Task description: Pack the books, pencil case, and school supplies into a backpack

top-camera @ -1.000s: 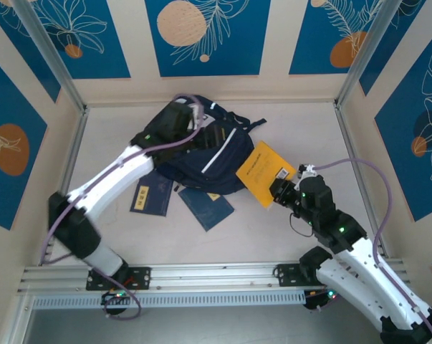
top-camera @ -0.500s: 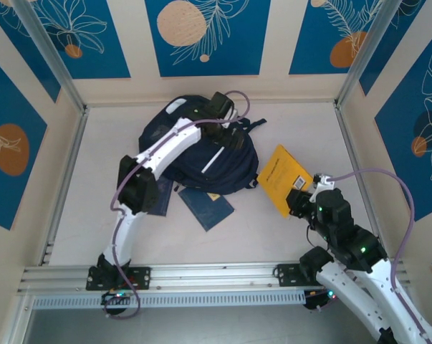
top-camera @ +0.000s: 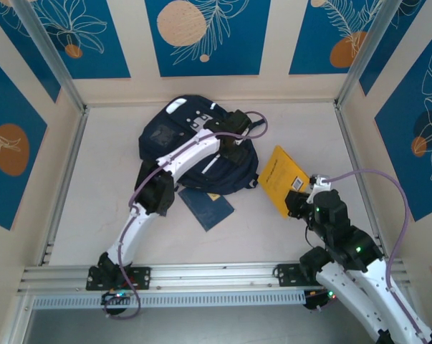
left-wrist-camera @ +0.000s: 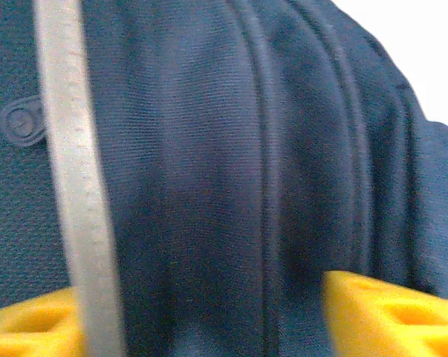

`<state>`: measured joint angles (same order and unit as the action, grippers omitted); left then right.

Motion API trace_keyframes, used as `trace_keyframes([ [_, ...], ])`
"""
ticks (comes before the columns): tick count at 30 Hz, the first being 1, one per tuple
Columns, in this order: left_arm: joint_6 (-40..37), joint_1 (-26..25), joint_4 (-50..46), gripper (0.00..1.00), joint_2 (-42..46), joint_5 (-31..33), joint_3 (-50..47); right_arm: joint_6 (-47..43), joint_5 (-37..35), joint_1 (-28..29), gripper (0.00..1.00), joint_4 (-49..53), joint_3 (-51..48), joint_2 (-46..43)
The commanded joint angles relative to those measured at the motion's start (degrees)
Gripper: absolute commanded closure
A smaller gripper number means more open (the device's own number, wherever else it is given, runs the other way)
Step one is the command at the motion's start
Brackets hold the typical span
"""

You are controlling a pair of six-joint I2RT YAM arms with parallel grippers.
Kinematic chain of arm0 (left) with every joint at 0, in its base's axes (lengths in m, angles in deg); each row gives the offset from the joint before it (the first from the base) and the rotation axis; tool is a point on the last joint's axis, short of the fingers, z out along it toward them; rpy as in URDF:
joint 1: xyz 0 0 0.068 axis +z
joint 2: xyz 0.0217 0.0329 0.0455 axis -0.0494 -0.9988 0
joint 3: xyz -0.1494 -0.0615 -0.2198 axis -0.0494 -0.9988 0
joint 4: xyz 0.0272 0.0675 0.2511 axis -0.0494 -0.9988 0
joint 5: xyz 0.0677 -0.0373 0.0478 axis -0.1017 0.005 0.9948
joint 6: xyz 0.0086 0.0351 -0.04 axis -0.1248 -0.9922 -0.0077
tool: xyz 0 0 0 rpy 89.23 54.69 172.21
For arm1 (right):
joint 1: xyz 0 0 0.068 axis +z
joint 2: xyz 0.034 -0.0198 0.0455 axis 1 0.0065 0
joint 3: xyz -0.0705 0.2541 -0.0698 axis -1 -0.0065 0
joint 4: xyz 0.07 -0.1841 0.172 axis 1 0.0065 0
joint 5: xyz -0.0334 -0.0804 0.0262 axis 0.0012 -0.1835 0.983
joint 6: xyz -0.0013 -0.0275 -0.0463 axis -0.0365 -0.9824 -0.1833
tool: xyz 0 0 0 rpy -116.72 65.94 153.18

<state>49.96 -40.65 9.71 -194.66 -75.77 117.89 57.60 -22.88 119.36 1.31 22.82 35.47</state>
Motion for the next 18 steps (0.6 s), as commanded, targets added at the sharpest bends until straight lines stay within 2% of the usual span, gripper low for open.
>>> trace_keyframes([
  [1, -1.6, 0.3, -1.9, 0.61, -1.1, 6.7, 1.7, -0.4, 1.1, -0.4, 1.00, -6.3, -0.3, -1.9],
  [5, -2.7, 0.4, -1.3, 0.90, 1.2, 6.4, 1.8, 0.0, 2.4, -0.7, 1.00, -7.5, -0.8, -1.6],
  [8, -2.5, 0.8, -1.9, 0.99, 4.1, 3.2, 2.8, 0.3, 3.1, -1.0, 1.00, -8.3, -0.4, -0.9],
  [12, -2.0, 2.3, -4.1, 1.00, 8.9, -2.2, 5.3, 1.5, 5.0, -1.7, 1.00, -9.8, 0.7, 0.6],
  [18, -3.6, 4.9, -6.1, 1.00, 17.3, -8.5, 6.2, 5.8, 12.0, -4.1, 1.00, -14.4, 1.8, 4.5],
])
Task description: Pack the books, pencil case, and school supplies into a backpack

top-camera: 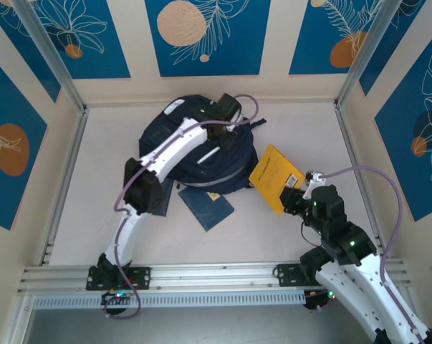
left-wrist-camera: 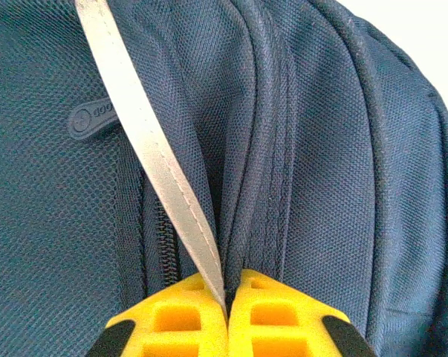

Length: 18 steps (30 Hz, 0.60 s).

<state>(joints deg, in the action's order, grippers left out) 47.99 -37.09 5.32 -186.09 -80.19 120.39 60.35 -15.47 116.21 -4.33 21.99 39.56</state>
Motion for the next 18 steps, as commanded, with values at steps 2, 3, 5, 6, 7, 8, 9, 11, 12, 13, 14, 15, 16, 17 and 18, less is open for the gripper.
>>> trace_keyframes([
  [2, -2.5, 2.0, -1.9, 1.00, 11.0, -4.3, 3.7, 4.8, 7.8, -2.2, 1.00, -12.7, 1.4, 1.1],
  [3, -2.9, 2.5, -1.8, 1.00, 12.2, -4.6, 3.7, 5.7, 9.7, -2.8, 1.00, -14.5, 0.8, 1.5],
  [5, -4.0, 3.4, -1.4, 1.00, 14.2, -6.0, 3.6, 7.9, 14.3, -4.1, 1.00, -18.6, 0.2, 3.6],
  [6, -4.6, 3.7, -1.0, 1.00, 15.0, -6.6, 3.5, 9.2, 16.1, -4.7, 1.00, -20.0, 0.1, 4.8],
  [7, -5.2, 4.1, -0.6, 1.00, 15.6, -7.6, 3.6, 10.8, 17.0, -5.1, 1.00, -21.2, 0.0, 5.9],
  [8, -5.7, 4.3, -0.3, 1.00, 16.1, -8.1, 3.6, 12.3, 18.0, -5.5, 1.00, -22.5, -0.3, 6.9],
  [9, -6.4, 4.5, 0.4, 1.00, 16.9, -8.5, 3.4, 14.5, 20.3, -6.2, 1.00, -25.7, -1.0, 8.4],
  [11, -6.7, 4.7, 1.6, 1.00, 17.9, -8.8, 3.2, 19.2, 23.8, -7.3, 1.00, -31.9, -2.6, 11.1],
  [12, -6.8, 4.9, 2.2, 1.00, 18.4, -9.2, 3.0, 22.0, 25.3, -7.6, 1.00, -35.4, -3.4, 12.9],
  [13, -6.8, 5.0, 2.7, 1.00, 18.7, -9.8, 3.0, 24.1, 26.4, -7.7, 1.00, -38.4, -3.9, 14.6],
  [14, -6.8, 5.1, 3.0, 1.00, 19.0, -10.4, 3.0, 26.8, 27.8, -7.9, 1.00, -41.8, -4.2, 17.1],
  [15, -6.9, 5.1, 3.3, 1.00, 19.3, -10.8, 3.0, 28.6, 28.4, -7.9, 1.00, -44.2, -4.3, 19.1],
  [16, -7.0, 5.1, 3.6, 1.00, 19.6, -11.0, 2.9, 30.3, 29.3, -7.9, 1.00, -47.6, -4.6, 21.3],
  [17, -7.2, 5.1, 4.1, 1.00, 19.9, -11.2, 2.5, 31.7, 30.1, -7.9, 1.00, -50.4, -4.6, 23.7],
  [18, -7.3, 5.1, 4.5, 1.00, 20.2, -11.5, 2.0, 32.9, 30.4, -7.9, 1.00, -52.4, -4.5, 25.6],
])
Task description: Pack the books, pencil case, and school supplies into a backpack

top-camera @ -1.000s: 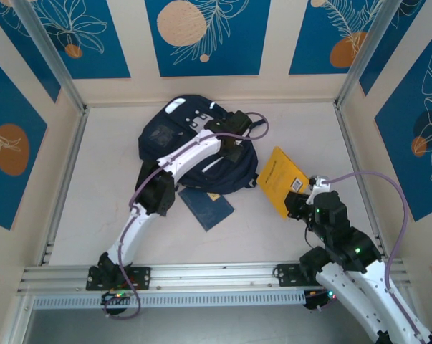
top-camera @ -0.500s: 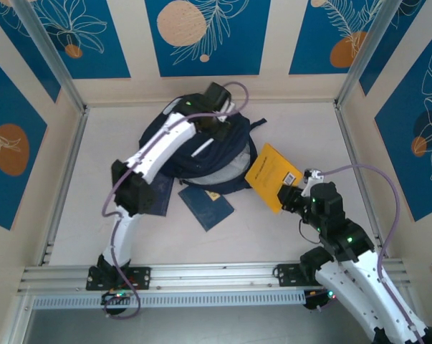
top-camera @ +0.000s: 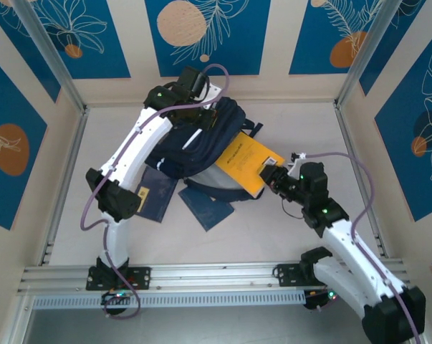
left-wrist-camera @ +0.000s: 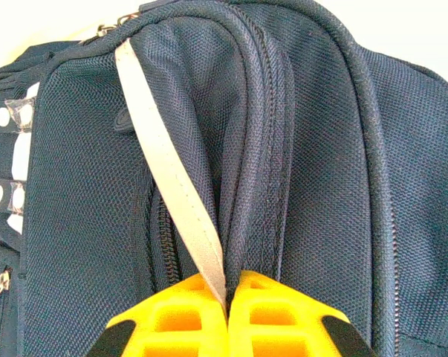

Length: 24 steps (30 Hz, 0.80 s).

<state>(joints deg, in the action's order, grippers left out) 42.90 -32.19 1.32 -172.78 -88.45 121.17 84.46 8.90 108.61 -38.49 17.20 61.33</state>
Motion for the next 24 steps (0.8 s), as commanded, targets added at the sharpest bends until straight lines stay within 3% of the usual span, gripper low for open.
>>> trace_keyframes([
  [1, -2.2, 0.3, 9.0, 1.00, 7.2, -3.7, 0.7, 10.0, 6.4, -0.2, 1.00, -21.1, 0.2, 5.9],
  [5, -1.9, 0.3, 9.6, 1.00, 7.6, -4.5, -0.3, 12.2, 6.5, 1.5, 1.00, -27.0, 1.7, 12.0],
  [12, -1.3, 0.3, 10.3, 1.00, 7.4, -5.2, -0.3, 11.0, 2.1, 6.6, 1.00, -27.8, 4.9, 17.1],
  [16, -1.7, 0.3, 11.2, 1.00, 7.6, -4.8, -0.3, 12.4, 0.0, 9.0, 1.00, -33.2, 6.7, 24.7],
  [24, -1.5, 0.5, 12.3, 1.00, 8.2, -6.9, -0.5, 7.5, -6.0, 12.7, 1.00, -33.3, 17.3, 43.4],
])
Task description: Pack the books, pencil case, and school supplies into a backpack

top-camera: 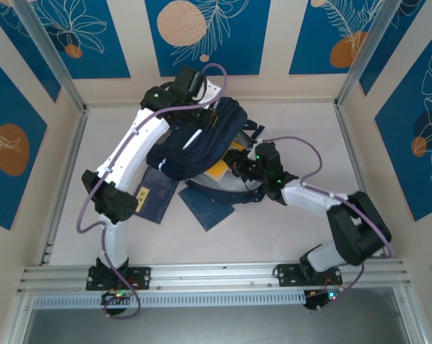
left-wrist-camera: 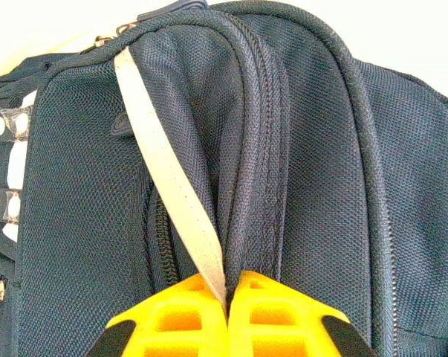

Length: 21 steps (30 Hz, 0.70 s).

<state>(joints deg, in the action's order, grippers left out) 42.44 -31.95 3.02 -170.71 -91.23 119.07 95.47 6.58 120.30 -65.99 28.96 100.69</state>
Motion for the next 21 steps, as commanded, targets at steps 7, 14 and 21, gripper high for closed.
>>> trace_keyframes([
  [7, -1.3, 0.3, 11.4, 1.00, 4.9, -7.0, 1.6, -5.0, -7.6, 3.6, 1.00, -8.2, 16.9, 19.4],
  [14, -1.4, 0.8, 12.0, 1.00, 4.3, -6.2, 1.4, -9.2, -5.4, 4.9, 0.62, -7.0, 26.2, 28.5],
  [21, 0.5, 4.1, 14.3, 1.00, 4.7, -6.2, -1.7, -12.8, -2.8, 2.9, 0.30, -2.9, 19.7, 20.3],
])
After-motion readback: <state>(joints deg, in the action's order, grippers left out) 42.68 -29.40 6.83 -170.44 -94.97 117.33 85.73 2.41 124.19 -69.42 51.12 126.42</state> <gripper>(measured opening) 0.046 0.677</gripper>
